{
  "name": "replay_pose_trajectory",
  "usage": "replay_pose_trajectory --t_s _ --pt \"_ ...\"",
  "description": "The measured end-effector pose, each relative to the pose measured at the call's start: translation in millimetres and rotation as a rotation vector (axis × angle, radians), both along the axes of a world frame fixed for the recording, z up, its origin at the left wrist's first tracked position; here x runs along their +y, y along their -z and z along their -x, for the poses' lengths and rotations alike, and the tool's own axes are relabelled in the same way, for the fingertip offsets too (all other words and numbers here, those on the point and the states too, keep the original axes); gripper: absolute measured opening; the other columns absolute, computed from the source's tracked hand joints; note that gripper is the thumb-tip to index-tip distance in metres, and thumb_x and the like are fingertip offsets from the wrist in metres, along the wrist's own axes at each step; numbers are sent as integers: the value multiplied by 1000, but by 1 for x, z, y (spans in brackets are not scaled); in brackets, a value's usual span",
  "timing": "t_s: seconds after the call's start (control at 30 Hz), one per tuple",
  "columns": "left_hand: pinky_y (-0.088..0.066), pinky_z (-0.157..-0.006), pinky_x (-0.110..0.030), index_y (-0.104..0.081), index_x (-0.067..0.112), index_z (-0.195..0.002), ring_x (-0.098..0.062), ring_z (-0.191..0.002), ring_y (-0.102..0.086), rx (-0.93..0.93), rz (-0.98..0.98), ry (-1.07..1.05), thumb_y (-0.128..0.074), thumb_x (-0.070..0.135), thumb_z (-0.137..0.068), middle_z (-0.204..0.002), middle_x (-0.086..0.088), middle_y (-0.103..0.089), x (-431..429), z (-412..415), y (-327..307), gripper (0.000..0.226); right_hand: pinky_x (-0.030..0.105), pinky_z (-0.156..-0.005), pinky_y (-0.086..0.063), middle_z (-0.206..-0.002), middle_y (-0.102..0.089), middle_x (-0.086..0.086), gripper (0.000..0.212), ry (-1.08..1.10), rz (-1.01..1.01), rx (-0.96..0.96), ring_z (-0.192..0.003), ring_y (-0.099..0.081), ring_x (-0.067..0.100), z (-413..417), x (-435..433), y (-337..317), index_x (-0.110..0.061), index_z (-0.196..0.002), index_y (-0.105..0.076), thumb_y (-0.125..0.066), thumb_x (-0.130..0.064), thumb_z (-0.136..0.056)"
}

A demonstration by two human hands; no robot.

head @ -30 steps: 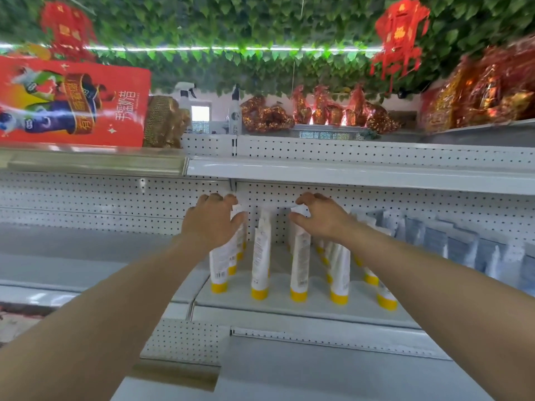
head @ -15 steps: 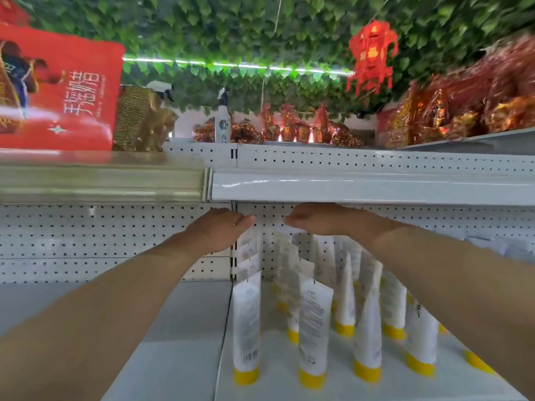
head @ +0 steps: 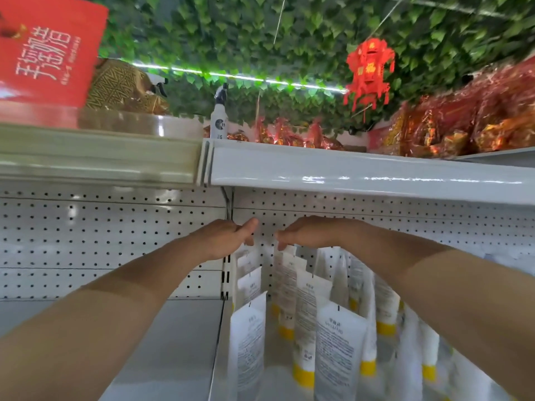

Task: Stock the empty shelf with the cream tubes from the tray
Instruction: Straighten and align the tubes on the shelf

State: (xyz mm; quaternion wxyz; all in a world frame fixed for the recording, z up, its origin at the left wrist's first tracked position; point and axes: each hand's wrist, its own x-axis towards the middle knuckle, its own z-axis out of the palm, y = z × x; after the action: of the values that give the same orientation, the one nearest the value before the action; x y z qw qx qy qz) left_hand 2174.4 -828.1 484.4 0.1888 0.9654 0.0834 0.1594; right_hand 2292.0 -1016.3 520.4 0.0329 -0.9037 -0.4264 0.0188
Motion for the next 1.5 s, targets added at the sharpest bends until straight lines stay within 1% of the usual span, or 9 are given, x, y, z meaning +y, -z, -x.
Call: replay_pose_trajectory --t_s 0.23,0.4,0.5,0.73,0.87,1.0,1.13,1.3,1.5 --pt "-33 -108 -39 -72 33 -104 -19 -125 -47 39 3 -55 -2 78 -84 -139 -2 -51 -5 -7 -8 85 31 -104 -39 -119 -65 -2 59 6 -71 97 -118 -55 15 -6 6 -10 -30 -115 -70 -29 -67 -95" --pt "-34 -109 -41 -74 38 -92 -18 -123 -50 33 7 -86 5 92 -63 -140 1 -51 -4 -11 -8 99 35 -108 -40 -125 -62 5 62 6 -39 145 -120 -54 18 -3 8 -12 -23 -119 -69 -27 -63 -98" --pt "-33 -110 -42 -74 37 -90 -18 -123 -50 35 27 -103 5 90 -66 -139 1 -51 -9 -13 -10 98 34 -103 -43 -126 -62 8 64 0 -43 158 -120 -55 20 -3 8 -11 -20 -120 -69 -25 -62 -99" --pt "-51 -80 -30 -74 16 -90 -16 -83 -64 -13 240 -161 -6 80 -82 -83 -3 -71 -17 -21 -10 93 30 -85 -47 -100 -73 5 70 76 -69 264 -96 -57 17 -9 18 -11 -10 -121 -65 -25 -62 -98" --pt "-55 -72 -26 -68 7 -105 -15 -79 -66 4 323 -139 -33 58 -96 -91 -6 -72 -13 -27 -7 63 29 -81 -51 -108 -73 7 35 72 -54 210 -89 -56 14 -12 19 -12 -10 -122 -66 -52 -30 -96" --pt "-53 -71 -21 -72 7 -102 -15 -86 -65 -17 153 -122 -61 16 -90 -102 -5 -72 -6 -31 -3 19 31 -88 -57 -116 -69 6 31 -40 -21 9 -98 -64 16 -17 17 -9 -14 -116 -71 -72 -17 -85" --pt "-44 -82 -16 -76 10 -100 -10 -99 -63 -100 -15 -105 -70 15 -85 -103 3 -71 -1 -31 -2 17 24 -91 -50 -108 -72 -8 22 -128 -118 -69 -99 -63 7 -20 12 -4 -19 -106 -76 -74 -23 -85" --pt "-47 -82 -18 -77 13 -90 -7 -87 -63 -138 -17 -130 -77 17 -78 -94 4 -73 5 -39 1 12 22 -80 -49 -100 -74 -5 17 -128 -195 -140 -87 -63 7 -25 15 1 -16 -97 -77 -78 -23 -81" --pt "-51 -83 -22 -77 13 -87 -11 -90 -67 -165 11 -142 -76 16 -79 -94 2 -74 8 -47 6 8 27 -84 -53 -100 -74 -1 22 -106 -146 -166 -92 -67 14 -27 20 -1 -13 -96 -77 -79 -27 -80"
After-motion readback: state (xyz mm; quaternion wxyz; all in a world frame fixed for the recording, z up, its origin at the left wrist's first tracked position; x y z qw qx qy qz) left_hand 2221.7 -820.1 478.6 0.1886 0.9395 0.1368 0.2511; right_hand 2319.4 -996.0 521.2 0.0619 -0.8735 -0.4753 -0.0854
